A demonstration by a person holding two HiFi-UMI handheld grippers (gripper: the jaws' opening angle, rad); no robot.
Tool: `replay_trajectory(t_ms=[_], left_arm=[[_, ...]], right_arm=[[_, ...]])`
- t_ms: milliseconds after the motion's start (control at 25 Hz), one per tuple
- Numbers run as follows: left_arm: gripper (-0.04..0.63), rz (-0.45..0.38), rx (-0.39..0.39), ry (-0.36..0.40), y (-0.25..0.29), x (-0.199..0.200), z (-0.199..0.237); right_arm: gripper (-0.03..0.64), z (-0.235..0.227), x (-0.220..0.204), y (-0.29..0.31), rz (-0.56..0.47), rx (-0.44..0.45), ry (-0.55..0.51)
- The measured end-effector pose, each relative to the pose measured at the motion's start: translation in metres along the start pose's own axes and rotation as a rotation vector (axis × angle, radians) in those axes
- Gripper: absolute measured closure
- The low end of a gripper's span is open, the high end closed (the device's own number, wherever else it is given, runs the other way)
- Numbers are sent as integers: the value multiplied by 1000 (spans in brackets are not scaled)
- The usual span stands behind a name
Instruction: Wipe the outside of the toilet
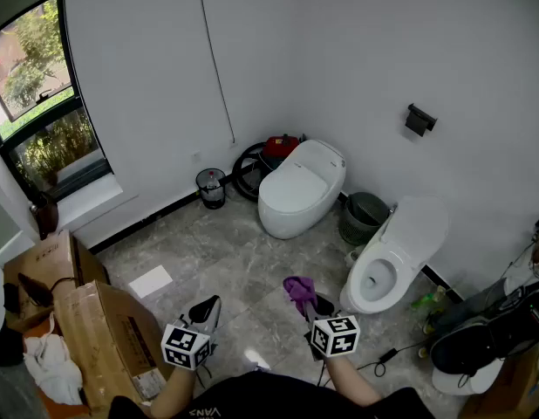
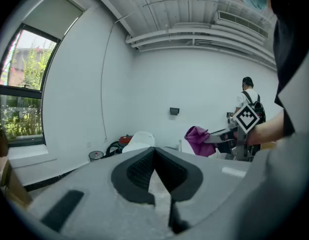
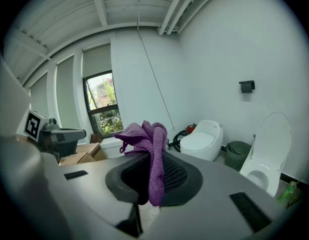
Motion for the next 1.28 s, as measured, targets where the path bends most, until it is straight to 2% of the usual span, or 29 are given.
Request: replay_trajectory(t_ms=[360,720,1080,1280], left_arm=[[591,9,-3,3,17,2,-4],[591,37,-58,-1,58,4,9],[591,48,-129,5,118,28,53],[591,60,-176,16,149,42,99]], right_arm=[[577,-16,10,11,-57,62,38],[577,-29,14,32,-60,25,98],[577,-39,48,84,-63,-13,109],[577,-33,69,125,-64,-53,134]])
Point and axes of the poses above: the fingertips, and each gripper's own axes: y forward along the fingers, z to its left, x out of its top, the point moved 9 cm from there along -y, backward along the fingers, and after that the axes turned 3 degrees about z, right-handed, at the moved point
